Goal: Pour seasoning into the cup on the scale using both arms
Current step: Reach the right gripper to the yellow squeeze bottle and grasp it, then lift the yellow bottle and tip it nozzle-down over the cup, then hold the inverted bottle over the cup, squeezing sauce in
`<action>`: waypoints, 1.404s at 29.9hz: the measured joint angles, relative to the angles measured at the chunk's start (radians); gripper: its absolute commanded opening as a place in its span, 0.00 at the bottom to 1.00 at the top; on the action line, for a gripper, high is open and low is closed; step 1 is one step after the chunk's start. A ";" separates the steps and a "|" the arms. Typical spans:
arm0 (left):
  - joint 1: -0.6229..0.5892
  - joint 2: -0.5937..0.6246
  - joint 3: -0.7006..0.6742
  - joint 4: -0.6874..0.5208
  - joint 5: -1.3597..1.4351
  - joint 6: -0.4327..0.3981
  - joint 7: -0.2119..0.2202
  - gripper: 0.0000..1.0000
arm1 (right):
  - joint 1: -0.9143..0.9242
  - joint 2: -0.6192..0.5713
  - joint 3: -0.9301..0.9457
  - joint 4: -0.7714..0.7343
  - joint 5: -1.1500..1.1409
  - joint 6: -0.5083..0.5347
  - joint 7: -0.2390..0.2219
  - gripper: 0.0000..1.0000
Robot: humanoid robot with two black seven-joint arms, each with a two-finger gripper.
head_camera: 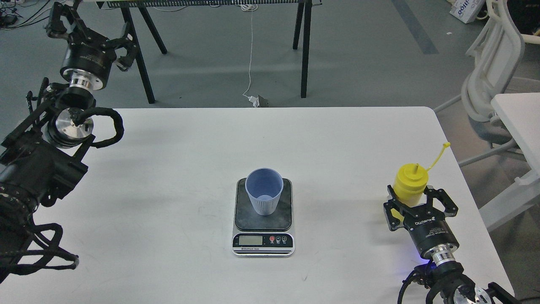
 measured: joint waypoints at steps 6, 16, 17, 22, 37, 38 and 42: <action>0.000 0.002 0.000 -0.001 -0.003 0.000 -0.001 1.00 | 0.122 -0.062 0.020 0.010 -0.107 0.000 0.005 0.34; 0.000 0.008 -0.001 -0.001 -0.006 -0.004 -0.002 1.00 | 0.352 -0.105 0.077 0.064 -0.656 0.000 0.007 0.30; 0.000 0.008 -0.001 -0.001 -0.006 -0.004 -0.002 1.00 | 0.360 -0.102 0.077 0.079 -0.720 0.000 0.008 0.30; 0.000 0.011 -0.002 -0.001 -0.007 -0.003 -0.002 1.00 | 0.388 -0.083 0.063 0.184 -1.122 -0.011 0.009 0.30; 0.014 0.010 -0.010 -0.001 -0.007 -0.007 -0.003 1.00 | 0.734 -0.048 -0.403 0.175 -1.926 -0.274 0.008 0.28; 0.014 0.010 -0.010 -0.001 -0.007 -0.007 -0.003 1.00 | 0.758 -0.047 -0.416 0.160 -1.960 -0.276 0.008 0.28; 0.014 0.008 -0.011 -0.001 -0.007 -0.007 -0.009 1.00 | 0.839 -0.043 -0.478 0.127 -2.031 -0.283 0.008 0.28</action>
